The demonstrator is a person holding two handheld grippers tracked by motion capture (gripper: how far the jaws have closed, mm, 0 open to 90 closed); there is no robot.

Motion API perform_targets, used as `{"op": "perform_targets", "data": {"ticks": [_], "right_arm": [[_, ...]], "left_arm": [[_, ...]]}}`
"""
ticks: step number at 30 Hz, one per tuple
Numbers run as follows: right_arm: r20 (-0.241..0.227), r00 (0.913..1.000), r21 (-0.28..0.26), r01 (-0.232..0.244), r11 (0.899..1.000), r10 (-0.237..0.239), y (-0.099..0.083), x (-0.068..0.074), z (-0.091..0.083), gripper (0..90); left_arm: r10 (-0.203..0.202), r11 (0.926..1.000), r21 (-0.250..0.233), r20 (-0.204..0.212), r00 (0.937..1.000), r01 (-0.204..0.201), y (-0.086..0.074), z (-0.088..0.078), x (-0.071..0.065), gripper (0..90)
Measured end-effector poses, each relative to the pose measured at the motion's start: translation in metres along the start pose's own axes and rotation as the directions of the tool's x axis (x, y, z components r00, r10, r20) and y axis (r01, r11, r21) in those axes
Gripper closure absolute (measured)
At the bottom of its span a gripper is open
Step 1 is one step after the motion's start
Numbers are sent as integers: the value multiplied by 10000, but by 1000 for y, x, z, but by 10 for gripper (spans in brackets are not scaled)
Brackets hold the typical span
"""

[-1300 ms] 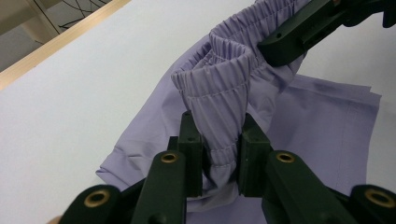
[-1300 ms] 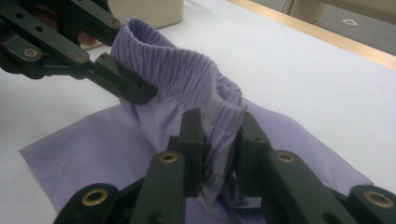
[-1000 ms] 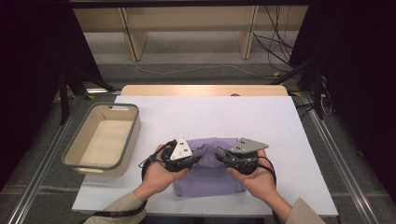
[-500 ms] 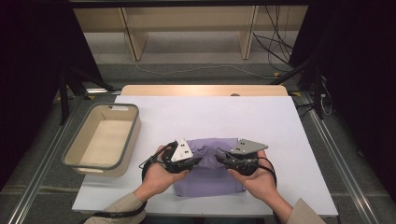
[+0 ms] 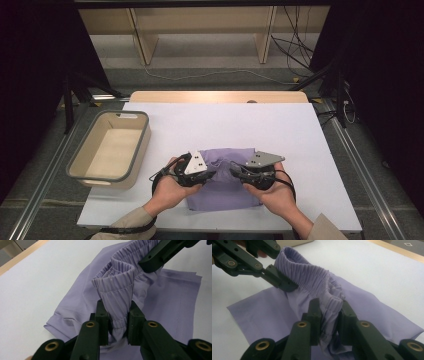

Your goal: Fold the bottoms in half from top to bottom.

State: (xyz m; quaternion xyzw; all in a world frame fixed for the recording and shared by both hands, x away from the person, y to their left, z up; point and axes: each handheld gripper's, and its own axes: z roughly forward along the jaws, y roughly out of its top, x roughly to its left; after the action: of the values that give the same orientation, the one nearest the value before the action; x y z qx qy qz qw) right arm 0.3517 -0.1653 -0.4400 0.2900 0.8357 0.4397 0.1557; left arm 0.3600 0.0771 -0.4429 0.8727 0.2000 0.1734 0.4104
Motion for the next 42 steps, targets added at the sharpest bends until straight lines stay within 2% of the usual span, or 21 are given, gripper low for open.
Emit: {"op": "perform_targets", "data": {"ticks": [9,23,42], "right_arm": [[-97,10000,169,23,9999,-22,-3,2,3,754],[-184,9998,346,-33,9994,39,-6,1,6,753],[-447,9988,858,-145,9962,184,-11,2,10,745]], "left_arm": [[146,9996,222,30,9999,-147,-3,3,0,749],[167,9992,359,140,9998,-172,-5,5,-1,748],[235,9974,676,327,9992,-257,-10,9,-5,746]]}}
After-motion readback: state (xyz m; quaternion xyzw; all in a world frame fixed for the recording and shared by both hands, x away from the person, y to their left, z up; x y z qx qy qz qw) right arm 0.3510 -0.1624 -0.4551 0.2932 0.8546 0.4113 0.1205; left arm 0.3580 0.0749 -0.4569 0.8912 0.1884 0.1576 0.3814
